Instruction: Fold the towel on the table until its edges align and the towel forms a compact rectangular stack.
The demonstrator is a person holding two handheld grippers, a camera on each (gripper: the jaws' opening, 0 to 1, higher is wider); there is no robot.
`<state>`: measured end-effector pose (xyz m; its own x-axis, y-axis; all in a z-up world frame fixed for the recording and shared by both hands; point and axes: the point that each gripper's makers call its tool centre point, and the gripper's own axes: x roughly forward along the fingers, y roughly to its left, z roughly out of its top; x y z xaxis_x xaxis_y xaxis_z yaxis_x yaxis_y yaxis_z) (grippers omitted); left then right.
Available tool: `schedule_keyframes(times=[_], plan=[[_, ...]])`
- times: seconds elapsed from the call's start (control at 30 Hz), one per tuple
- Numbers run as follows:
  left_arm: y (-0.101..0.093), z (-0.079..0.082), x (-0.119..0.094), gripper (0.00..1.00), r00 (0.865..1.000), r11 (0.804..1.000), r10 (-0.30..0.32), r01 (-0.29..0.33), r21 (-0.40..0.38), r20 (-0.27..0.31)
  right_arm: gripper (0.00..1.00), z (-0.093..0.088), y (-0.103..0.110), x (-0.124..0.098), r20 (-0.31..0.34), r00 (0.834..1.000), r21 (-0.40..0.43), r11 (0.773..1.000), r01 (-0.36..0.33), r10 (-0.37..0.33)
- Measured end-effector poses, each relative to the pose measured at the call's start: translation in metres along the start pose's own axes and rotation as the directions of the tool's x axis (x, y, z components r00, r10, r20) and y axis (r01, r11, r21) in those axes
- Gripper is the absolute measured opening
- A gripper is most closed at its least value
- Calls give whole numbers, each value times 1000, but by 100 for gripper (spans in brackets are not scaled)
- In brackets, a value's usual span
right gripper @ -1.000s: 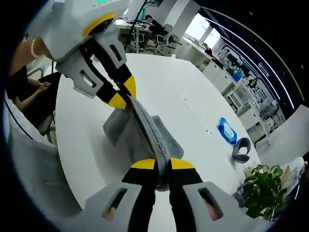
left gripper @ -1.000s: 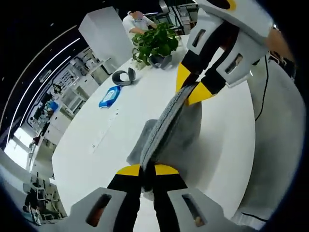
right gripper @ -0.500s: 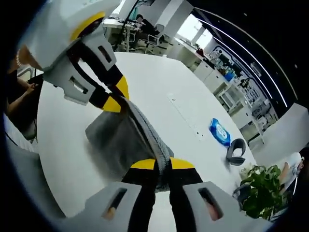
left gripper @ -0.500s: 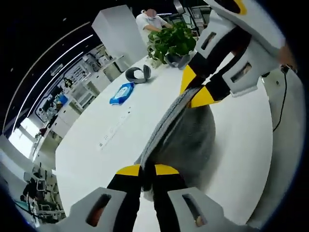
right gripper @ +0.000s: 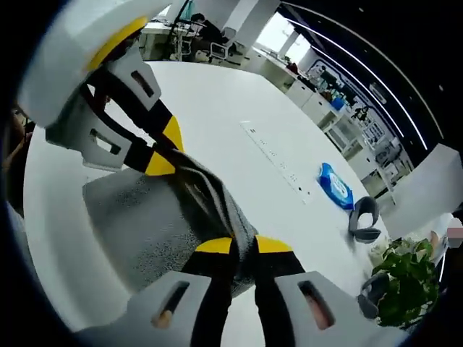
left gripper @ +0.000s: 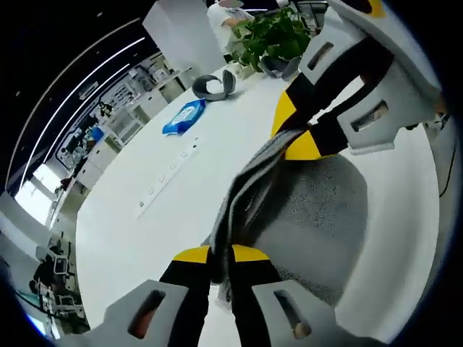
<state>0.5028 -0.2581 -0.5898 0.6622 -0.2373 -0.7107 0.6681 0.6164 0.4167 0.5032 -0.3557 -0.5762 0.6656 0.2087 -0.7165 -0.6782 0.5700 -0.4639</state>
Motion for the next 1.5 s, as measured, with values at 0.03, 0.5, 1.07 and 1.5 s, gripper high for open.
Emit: schedule_keyframes(times=[0.03,0.5,1.07,1.5], plan=[[-1,-3,4,9,1000,1000,1,-1,-5,0,7,2,1,5,18,1000,23,1000,3,-3],[-8,-20,26,13,1000,994,-4,5,-107,15,11,-18,7,33,-6,1000,190,982,-22,24],[-7,-21,-30,23,986,919,20,47,-392,166,15,-16,7,-11,101,994,323,946,2,-36],[-66,-42,-12,17,995,955,-74,91,-281,72,0,-53,57,2,-13,997,334,940,-64,73]])
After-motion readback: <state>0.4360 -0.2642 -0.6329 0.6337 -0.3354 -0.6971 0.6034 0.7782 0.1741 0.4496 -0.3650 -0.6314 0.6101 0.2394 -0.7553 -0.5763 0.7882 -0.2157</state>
